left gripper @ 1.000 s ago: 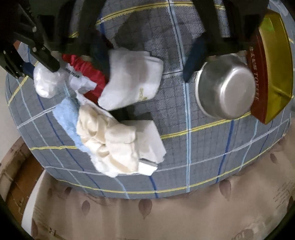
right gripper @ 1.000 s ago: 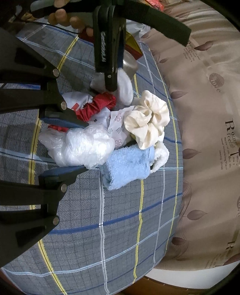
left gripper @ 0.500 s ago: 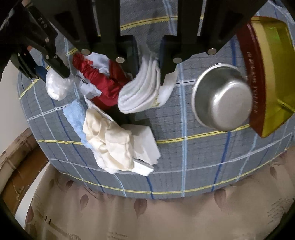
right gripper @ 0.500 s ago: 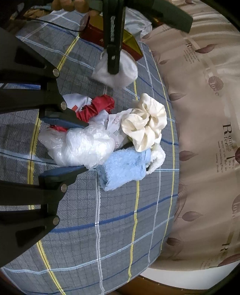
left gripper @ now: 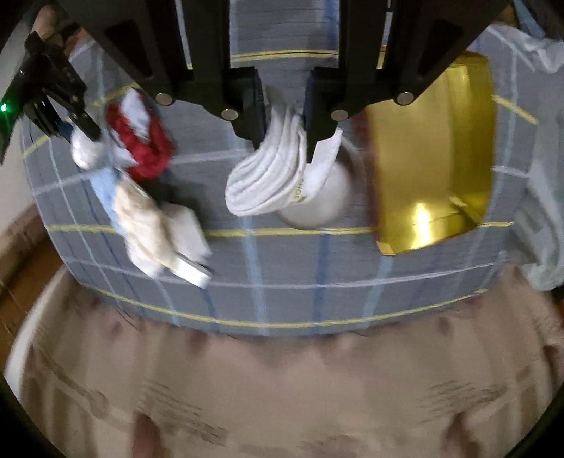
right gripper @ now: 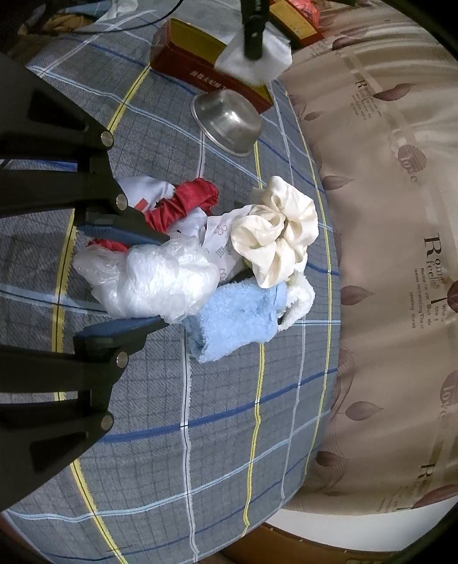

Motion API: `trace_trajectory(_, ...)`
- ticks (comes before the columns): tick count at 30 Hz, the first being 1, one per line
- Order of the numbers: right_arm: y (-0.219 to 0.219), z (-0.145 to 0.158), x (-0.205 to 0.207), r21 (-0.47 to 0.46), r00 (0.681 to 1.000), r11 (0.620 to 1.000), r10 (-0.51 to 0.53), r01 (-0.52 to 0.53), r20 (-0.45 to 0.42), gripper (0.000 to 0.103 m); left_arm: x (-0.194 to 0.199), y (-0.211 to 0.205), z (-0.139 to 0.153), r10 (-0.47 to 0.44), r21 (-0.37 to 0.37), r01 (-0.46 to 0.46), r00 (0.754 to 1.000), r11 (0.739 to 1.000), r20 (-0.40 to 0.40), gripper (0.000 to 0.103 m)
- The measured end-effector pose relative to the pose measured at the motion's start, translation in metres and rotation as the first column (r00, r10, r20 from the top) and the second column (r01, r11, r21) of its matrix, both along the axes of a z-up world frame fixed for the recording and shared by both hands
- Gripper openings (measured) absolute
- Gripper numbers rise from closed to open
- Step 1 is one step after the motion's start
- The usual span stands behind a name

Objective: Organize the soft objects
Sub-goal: 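Carry the white sock into the gold tray and open the left gripper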

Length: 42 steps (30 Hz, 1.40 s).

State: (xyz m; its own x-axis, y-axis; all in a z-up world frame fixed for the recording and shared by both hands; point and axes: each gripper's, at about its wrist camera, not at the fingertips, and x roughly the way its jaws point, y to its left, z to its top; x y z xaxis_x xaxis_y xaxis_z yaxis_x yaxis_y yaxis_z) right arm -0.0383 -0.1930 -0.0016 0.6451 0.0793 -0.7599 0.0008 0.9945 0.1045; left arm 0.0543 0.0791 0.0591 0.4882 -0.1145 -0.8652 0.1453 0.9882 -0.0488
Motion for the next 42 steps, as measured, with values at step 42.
trace_trajectory(42,0.047,0.024,-0.001,-0.138,0.998,0.989,0.051,-0.046,0.029,0.035,0.054,0.175,-0.042,0.322,0.08,-0.319,0.946,0.944,-0.026,0.047)
